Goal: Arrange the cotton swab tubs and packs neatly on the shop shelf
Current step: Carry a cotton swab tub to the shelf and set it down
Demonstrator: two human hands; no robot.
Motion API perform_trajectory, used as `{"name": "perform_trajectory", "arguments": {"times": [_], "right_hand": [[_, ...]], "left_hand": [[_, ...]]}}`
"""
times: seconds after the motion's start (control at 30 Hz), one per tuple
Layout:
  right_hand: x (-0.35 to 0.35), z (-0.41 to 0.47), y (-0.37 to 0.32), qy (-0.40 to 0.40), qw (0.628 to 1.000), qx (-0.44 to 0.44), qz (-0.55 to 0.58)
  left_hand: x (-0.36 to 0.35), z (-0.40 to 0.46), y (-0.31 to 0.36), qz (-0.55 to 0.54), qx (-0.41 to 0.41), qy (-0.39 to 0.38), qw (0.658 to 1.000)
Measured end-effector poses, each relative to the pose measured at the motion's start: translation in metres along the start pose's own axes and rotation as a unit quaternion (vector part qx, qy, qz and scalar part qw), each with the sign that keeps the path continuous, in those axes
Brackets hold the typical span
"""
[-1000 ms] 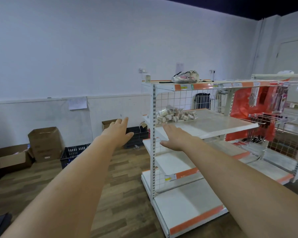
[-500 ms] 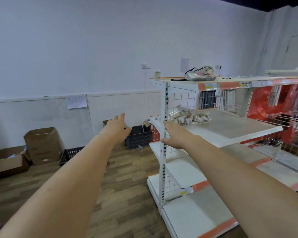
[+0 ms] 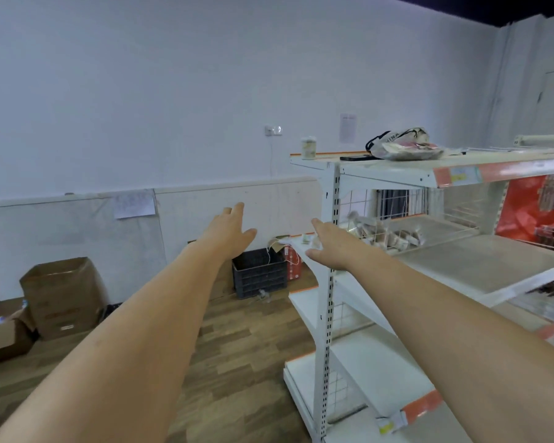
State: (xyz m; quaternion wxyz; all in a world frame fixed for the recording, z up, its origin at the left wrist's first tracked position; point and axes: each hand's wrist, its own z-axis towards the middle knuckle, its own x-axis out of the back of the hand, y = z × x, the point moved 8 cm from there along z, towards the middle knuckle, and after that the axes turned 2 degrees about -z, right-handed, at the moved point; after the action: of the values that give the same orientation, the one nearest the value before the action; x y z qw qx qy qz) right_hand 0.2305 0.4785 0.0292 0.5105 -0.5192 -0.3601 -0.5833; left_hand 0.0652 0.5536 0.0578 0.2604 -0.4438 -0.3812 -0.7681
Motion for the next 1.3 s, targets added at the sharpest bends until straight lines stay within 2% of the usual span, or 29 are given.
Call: {"name": "perform_trajectory", "arguments": {"times": [0.17, 0.5, 0.83, 1.0, 1.17, 1.3], "right_hand": [[-0.002, 0.069, -0.016, 0.014, 1.0, -0.003, 0.003], [0.004, 0.193, -0.037, 0.053, 0.998, -0.019, 0.021], [0.007, 0.305, -0.019, 0.155, 0.98, -0.101, 0.069], [0.023, 0.342, 0.007, 0.266, 0.943, -0.135, 0.148], [0.054, 0.376, 0.046, 0.413, 0.863, -0.15, 0.25], [0.074, 0.403, 0.084, 0.446, 0.832, -0.185, 0.272]], "left_hand": [[0.015, 0.063, -0.025, -0.029, -0.01, 0.035, 0.999], [0.018, 0.176, -0.082, -0.075, -0.015, 0.032, 0.997], [0.0, 0.3, -0.108, -0.134, -0.063, 0.007, 0.989], [-0.011, 0.36, -0.095, -0.187, -0.086, 0.007, 0.979], [-0.039, 0.415, -0.068, -0.243, -0.106, -0.01, 0.964], [-0.06, 0.45, -0.043, -0.251, -0.129, -0.014, 0.959]]}}
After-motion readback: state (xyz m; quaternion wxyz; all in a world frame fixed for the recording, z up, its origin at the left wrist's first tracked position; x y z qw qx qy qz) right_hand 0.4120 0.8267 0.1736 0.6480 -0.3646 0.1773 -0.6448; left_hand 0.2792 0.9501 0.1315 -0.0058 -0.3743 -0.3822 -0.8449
